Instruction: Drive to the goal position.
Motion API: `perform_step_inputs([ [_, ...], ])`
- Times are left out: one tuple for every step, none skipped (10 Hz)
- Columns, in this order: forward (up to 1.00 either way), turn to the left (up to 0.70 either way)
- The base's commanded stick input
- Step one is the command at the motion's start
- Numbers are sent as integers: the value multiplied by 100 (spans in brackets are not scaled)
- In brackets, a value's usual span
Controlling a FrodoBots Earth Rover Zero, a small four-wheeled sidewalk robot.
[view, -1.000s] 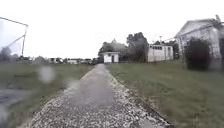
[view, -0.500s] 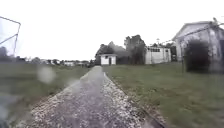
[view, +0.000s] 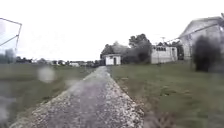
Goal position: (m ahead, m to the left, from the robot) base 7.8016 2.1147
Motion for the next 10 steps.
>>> perform_step_inputs([
  [8,0],
  [0,0],
  [0,0],
  [0,0],
  [0,0],
  [0,0],
  [0,0],
  [0,0],
  [18,0],
  [59,0],
])
